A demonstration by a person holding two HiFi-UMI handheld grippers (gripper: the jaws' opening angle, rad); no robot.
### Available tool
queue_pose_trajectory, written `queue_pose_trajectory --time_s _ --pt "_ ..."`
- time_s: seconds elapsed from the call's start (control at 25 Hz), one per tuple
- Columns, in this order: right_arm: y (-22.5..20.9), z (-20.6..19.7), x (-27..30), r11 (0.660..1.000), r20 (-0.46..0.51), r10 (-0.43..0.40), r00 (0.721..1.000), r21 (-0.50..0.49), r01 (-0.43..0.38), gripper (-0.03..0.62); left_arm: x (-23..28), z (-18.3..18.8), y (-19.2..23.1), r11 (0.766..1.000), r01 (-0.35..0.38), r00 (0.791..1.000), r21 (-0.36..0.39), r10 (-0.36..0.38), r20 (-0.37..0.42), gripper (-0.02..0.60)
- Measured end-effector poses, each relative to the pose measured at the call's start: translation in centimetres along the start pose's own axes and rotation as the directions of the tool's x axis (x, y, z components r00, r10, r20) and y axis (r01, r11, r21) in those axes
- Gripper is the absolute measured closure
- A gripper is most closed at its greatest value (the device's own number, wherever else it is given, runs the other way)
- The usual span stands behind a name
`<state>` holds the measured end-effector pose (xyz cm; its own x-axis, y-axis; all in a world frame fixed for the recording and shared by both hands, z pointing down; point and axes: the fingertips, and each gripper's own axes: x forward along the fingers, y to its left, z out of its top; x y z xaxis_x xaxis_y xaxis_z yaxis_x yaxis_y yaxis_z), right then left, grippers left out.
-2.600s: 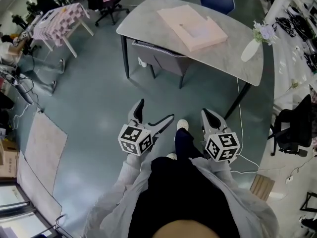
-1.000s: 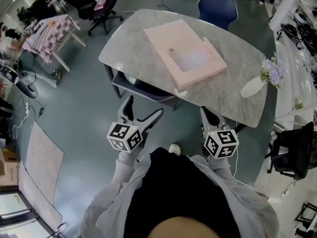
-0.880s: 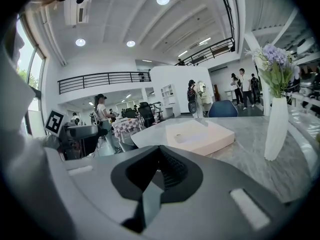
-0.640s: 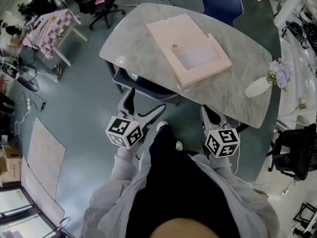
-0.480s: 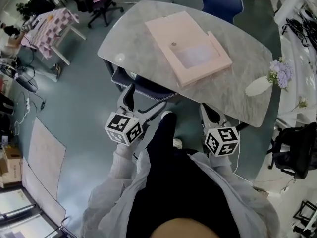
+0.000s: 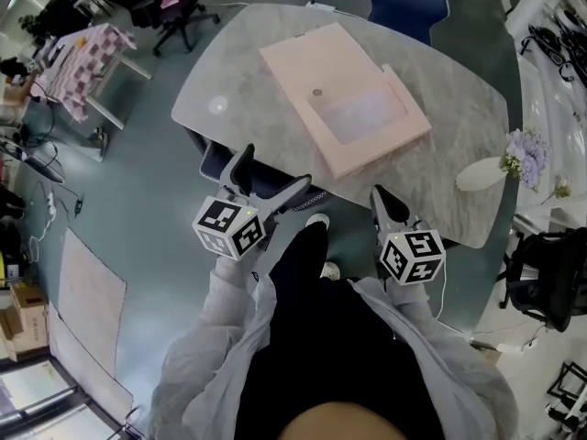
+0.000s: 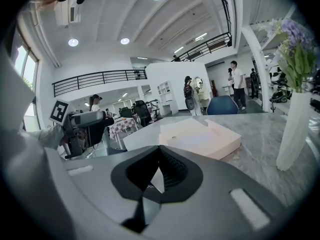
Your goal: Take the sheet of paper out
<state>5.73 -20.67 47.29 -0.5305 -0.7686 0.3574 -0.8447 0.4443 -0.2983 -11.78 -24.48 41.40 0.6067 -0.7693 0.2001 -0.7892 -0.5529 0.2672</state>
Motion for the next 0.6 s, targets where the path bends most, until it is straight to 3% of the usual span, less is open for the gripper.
queue_pose_trajectory --time_s 0.36,0.6 --pt "-2.4 3.1 4.6 0.999 -0.003 -0.043 0.999 0.019 0.043 0.583 6.3 2.6 3.8 0.996 0.083 0.995 0.008 -0.083 -0.058 0.014" --pt "-3.7 4.3 6.2 0.996 -0.012 -0.077 0.997 0.038 0.078 0.583 10.1 3.4 4.8 0.979 0.202 0.967 0.008 -0.198 -0.161 0.015"
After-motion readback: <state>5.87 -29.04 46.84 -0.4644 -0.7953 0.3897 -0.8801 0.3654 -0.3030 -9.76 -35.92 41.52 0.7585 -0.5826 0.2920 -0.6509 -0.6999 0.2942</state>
